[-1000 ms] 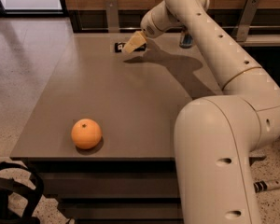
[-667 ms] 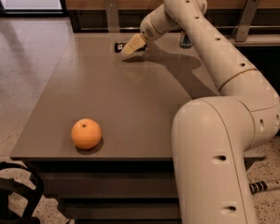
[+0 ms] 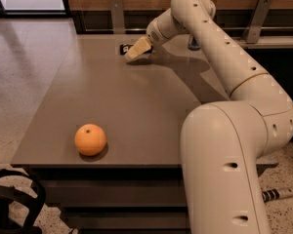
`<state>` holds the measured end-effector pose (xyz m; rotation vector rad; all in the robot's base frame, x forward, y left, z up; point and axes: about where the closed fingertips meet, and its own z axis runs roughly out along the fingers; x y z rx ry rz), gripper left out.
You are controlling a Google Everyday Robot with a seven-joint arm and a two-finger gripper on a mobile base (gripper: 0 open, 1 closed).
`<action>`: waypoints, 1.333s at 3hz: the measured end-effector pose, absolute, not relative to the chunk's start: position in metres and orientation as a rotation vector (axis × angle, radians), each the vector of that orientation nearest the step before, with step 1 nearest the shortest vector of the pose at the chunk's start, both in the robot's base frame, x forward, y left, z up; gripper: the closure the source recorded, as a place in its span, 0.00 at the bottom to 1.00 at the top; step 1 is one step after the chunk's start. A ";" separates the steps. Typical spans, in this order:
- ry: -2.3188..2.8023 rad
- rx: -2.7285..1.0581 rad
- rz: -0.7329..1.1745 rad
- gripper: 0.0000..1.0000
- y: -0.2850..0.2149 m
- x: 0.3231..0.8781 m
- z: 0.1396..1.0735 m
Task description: Move rxbar chocolate near orange
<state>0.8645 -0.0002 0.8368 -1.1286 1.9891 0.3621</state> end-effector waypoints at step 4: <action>2.078 -1.165 0.465 0.00 0.024 0.859 0.821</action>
Offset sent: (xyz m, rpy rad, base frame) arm -0.0001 0.0196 -0.0004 0.1225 0.0785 0.1032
